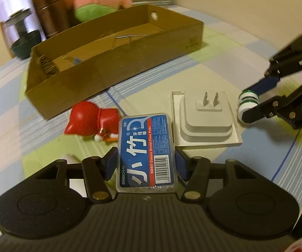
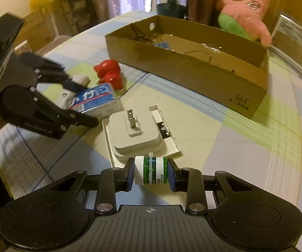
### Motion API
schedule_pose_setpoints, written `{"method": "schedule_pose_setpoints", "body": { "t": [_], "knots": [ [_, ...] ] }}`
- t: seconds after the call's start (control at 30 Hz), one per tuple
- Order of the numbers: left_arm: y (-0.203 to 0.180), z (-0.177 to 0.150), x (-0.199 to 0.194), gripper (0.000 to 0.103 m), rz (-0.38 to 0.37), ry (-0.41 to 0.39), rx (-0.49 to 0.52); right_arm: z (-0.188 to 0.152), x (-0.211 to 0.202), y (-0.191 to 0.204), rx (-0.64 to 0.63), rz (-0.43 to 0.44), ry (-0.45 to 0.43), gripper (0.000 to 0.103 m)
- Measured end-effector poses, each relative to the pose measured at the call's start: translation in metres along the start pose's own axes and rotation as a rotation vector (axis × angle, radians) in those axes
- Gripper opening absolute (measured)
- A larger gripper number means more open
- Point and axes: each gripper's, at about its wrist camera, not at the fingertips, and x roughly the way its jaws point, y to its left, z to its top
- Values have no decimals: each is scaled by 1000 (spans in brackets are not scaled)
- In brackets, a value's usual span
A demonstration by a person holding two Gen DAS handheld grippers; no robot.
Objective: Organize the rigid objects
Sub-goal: 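Carry the toothpick box with the left tool while the right tool carries the bottle over the cardboard box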
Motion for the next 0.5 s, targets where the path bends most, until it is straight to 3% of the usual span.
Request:
{"method": "schedule_pose_setpoints", "body": {
  "t": [0.5],
  "knots": [
    [-3, -3, -59, 52, 33, -70, -173, 12, -38, 13, 137, -54, -121, 29]
  ]
}}
